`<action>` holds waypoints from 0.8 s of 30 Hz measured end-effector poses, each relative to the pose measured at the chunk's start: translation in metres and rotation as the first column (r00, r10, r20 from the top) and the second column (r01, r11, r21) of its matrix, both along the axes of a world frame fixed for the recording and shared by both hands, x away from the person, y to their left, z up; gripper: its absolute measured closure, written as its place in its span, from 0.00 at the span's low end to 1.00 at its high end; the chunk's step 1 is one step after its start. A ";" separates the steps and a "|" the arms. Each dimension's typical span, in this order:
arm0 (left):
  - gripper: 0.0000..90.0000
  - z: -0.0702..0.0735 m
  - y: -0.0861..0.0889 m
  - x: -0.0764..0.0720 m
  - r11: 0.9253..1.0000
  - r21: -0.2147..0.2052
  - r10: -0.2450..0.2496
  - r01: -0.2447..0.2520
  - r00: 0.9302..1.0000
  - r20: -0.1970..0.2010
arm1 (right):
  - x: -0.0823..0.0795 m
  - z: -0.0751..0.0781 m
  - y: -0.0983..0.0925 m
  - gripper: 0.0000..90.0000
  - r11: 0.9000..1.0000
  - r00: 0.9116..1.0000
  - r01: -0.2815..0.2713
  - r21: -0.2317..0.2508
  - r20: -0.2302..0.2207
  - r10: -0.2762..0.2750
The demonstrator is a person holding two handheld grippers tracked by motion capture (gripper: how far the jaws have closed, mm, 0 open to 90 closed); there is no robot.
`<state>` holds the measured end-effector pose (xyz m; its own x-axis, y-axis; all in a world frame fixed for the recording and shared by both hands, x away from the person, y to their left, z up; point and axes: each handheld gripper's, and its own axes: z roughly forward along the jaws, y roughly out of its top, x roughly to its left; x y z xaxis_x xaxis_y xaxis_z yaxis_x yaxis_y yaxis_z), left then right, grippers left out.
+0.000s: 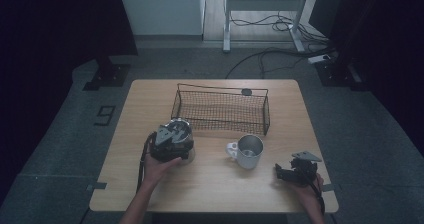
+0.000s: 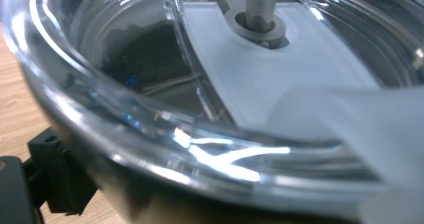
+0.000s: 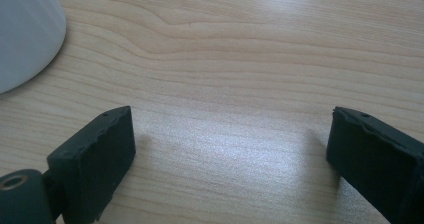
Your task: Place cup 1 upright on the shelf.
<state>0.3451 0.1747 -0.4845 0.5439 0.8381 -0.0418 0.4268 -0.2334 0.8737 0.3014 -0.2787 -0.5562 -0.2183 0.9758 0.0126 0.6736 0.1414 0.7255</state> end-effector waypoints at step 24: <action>0.04 0.013 0.000 -0.007 1.000 -0.014 -0.013 0.013 1.000 0.023 | 0.000 0.000 0.000 0.06 1.000 1.000 0.001 0.002 0.002 -0.001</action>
